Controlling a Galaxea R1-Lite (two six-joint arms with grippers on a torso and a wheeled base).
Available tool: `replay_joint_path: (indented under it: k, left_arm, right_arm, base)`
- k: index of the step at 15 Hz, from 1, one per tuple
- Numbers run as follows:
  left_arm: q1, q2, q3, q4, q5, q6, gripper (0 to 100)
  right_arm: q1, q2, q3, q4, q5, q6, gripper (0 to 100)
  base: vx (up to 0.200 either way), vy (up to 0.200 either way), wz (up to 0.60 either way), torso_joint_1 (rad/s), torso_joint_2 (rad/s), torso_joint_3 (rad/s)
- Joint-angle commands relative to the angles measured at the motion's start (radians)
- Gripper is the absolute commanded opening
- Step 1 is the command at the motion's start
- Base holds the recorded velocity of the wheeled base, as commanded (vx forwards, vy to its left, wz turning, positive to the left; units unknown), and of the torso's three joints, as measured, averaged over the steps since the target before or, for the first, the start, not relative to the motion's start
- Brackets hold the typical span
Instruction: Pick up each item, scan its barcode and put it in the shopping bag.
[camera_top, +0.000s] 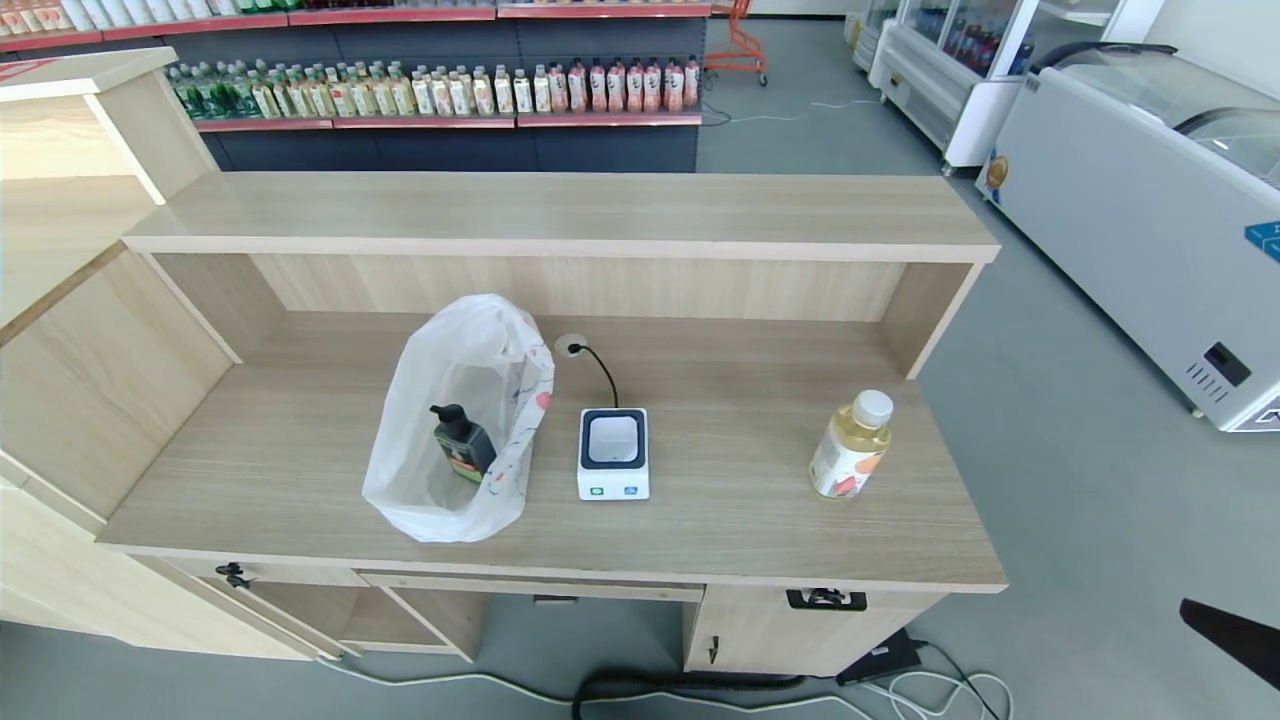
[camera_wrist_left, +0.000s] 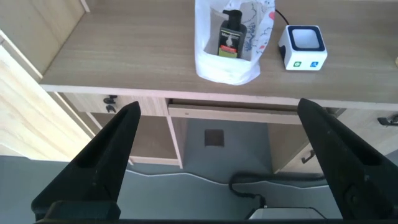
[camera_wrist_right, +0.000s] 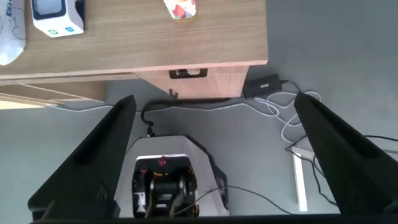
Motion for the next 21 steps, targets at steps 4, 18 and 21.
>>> replay_joint_path:
  k: [4, 18, 21]
  left_arm:
    - [-0.001, 0.0, 0.0, 0.0, 0.0, -0.001, 100]
    - [0.001, 0.0, 0.0, 0.0, 0.0, -0.001, 100]
    - [0.001, 0.0, 0.0, 0.0, 0.0, -0.001, 100]
  right_arm:
    - [-0.074, 0.285, 0.011, -0.279, -0.004, 0.005, 100]
    - [-0.026, 1.128, 0.135, -1.238, -0.009, 0.028, 100]
    - [-0.011, 1.214, -0.005, -1.276, -0.06, -0.024, 100]
  base:
    - [0.0, 0.0, 0.0, 0.0, 0.0, 0.0]
    - [0.0, 0.0, 0.0, 0.0, 0.0, 0.0]
    - [0.0, 0.0, 0.0, 0.0, 0.0, 0.0]
